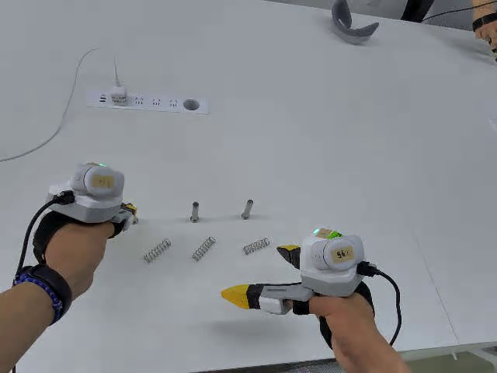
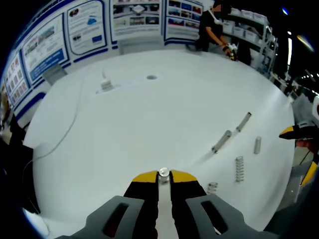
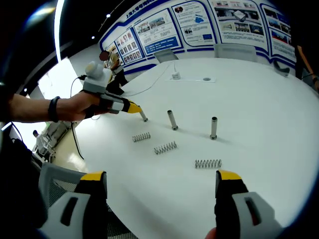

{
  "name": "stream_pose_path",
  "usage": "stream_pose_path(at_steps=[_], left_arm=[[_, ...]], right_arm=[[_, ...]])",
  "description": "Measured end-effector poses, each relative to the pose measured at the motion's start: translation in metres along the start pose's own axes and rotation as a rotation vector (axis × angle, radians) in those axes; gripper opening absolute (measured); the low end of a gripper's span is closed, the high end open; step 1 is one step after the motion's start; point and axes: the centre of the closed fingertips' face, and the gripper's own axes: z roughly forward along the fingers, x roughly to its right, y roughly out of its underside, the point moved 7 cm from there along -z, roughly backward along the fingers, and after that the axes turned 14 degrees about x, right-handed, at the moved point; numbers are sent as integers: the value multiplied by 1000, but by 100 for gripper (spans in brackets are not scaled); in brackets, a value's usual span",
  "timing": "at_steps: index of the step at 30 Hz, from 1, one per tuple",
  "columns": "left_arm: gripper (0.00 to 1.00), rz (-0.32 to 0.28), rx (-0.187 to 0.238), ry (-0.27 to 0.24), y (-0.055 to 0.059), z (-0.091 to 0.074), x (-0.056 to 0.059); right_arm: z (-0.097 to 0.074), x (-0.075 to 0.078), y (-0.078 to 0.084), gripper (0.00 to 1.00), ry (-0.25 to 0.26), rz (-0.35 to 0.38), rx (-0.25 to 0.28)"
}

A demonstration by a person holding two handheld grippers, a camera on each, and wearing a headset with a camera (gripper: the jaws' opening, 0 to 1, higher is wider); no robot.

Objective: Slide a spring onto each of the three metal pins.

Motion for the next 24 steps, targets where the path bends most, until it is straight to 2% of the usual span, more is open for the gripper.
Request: stream_pose_path(at_steps=[17,20,24], left_arm=[[8,-29,-6,-1,1,1,0],[9,-23,-15,-2,3,0,0],[11,-49,-25,3,9,-1,0]], right_arm=[[0,1,0,91,1,-1,2],[0,1,0,91,1,-1,5],[1,1,0,91,1,0,6]])
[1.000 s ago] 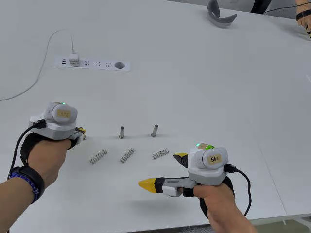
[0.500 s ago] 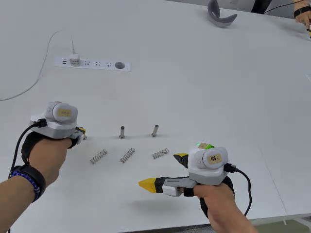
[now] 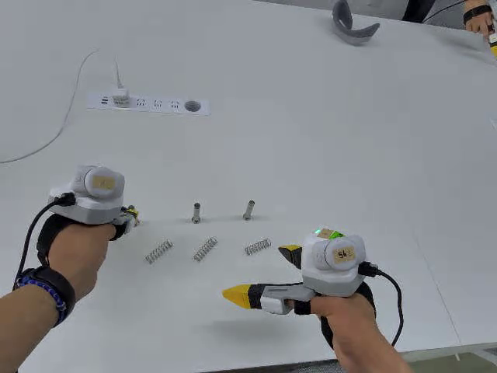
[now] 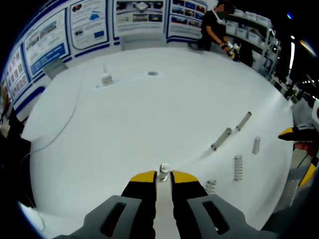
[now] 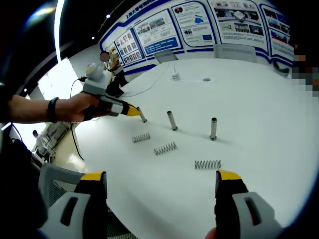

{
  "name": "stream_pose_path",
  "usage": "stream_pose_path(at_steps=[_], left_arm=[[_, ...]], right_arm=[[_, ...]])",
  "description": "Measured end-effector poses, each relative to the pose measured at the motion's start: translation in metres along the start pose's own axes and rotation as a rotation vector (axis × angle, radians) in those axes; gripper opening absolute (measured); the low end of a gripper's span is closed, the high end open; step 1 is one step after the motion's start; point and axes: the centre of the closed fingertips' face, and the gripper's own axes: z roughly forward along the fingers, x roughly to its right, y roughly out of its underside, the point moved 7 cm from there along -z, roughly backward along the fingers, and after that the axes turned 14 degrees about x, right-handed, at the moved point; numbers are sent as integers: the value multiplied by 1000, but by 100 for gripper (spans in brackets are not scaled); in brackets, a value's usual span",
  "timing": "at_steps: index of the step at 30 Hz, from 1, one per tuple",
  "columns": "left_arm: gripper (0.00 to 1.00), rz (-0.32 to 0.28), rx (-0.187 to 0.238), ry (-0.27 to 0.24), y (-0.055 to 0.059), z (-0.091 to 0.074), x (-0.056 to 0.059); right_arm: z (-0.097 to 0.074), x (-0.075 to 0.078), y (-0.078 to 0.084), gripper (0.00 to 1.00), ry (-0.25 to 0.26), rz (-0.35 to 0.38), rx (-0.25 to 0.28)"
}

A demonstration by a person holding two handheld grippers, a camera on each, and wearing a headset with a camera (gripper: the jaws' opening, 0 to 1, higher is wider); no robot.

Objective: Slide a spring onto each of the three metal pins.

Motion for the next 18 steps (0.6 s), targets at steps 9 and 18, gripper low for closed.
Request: stream_pose_path(at_steps=[9,18], left_arm=[[20,-27,-15,-3,8,-7,-5],[27,-30,-20,15,18,-20,-6]], right_arm=[[1,-1,2,91,-5,0,-5],[5,-5,3,91,-18,-3,-10]])
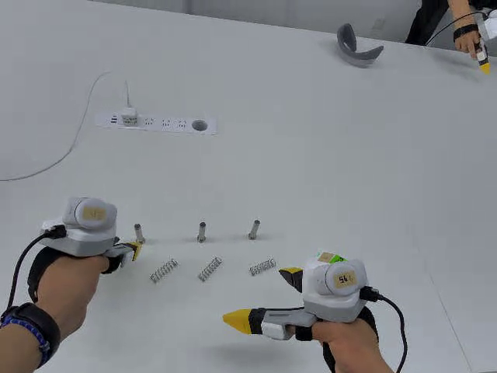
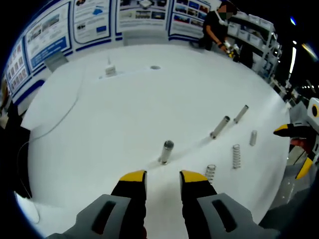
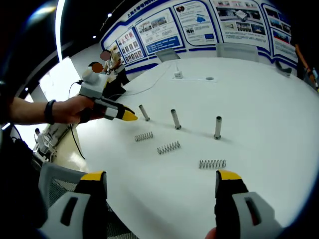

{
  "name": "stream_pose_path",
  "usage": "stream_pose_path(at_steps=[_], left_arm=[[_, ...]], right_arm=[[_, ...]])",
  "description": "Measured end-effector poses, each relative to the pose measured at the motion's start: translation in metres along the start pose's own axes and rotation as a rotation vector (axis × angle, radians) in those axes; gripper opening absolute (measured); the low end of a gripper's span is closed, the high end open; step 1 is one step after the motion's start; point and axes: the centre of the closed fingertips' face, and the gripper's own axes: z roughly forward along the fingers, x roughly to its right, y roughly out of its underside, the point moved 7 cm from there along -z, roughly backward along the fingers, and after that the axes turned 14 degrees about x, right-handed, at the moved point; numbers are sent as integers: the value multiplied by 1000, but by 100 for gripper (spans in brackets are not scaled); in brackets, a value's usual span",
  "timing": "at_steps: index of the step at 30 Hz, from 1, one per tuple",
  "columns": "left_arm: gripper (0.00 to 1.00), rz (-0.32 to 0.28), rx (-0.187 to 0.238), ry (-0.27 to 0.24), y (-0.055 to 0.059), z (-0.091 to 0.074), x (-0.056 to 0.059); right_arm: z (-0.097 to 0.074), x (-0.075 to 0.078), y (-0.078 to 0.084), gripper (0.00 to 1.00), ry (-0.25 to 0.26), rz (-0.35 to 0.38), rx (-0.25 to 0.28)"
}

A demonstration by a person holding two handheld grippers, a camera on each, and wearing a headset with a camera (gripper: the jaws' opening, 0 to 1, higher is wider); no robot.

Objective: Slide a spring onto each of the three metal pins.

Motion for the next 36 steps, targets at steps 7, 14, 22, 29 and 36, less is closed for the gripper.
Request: stream_pose_path(at_steps=[7,14,22,29,36], left_arm=[[36,12,9,21,10,-11,1],[45,10,59,52,17,-24,6],[50,-9,90,63,19,-38,6],[56,15,125,97,18,-56,9],[62,18,154,121,15,-70,6]], right_arm=[[1,-1,1,91,-2,-4,-4],[1,3,1,92,3,-14,-5],[0,6,-2,92,11,-18,3],[0,8,-4,92,15,-22,10],[0,8,-5,92,15,-27,10]])
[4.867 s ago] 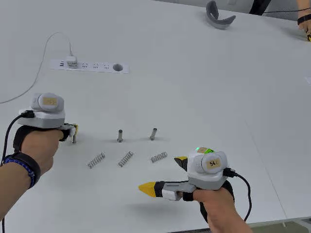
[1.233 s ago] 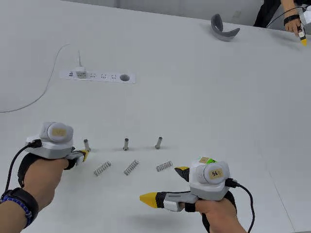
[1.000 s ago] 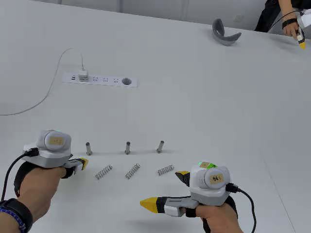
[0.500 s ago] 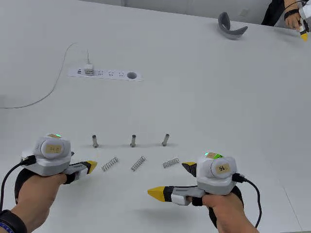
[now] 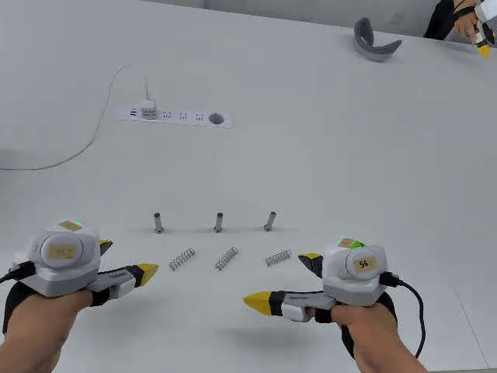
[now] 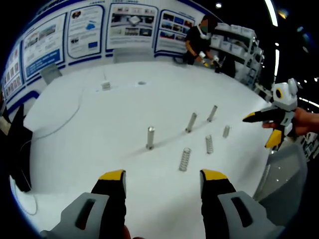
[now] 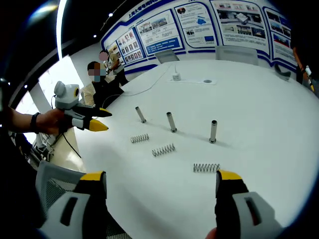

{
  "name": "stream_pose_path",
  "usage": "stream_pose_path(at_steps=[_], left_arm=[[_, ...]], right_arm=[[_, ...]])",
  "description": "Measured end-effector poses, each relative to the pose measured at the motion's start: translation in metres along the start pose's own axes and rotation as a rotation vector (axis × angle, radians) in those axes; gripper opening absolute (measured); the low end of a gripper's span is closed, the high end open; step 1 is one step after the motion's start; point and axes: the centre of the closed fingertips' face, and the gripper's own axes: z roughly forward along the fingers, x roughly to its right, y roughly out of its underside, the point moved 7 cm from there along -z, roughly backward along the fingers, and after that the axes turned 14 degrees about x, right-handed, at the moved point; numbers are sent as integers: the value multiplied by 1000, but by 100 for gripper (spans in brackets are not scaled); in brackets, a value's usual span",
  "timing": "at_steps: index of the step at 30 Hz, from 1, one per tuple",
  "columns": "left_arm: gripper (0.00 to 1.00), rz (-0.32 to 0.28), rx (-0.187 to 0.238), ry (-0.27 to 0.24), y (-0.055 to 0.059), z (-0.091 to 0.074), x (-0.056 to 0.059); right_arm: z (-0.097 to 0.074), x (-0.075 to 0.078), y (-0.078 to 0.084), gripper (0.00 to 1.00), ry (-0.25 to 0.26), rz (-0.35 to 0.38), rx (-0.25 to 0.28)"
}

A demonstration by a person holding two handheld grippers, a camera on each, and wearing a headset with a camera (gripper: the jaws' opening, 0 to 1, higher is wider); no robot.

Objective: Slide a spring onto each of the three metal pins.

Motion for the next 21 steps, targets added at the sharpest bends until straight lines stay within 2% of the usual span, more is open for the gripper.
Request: stream_pose_path(at_steps=[5,12,21], left_arm=[[64,-44,41,0,-5,-9,-3],[73,-36,39,18,-4,-19,-5],[79,-39,18,33,4,-27,-5]], right_arm=[[1,-1,0,92,-4,-2,0],[1,0,0,92,-6,-5,-4],[0,0,1,92,0,-1,-4]])
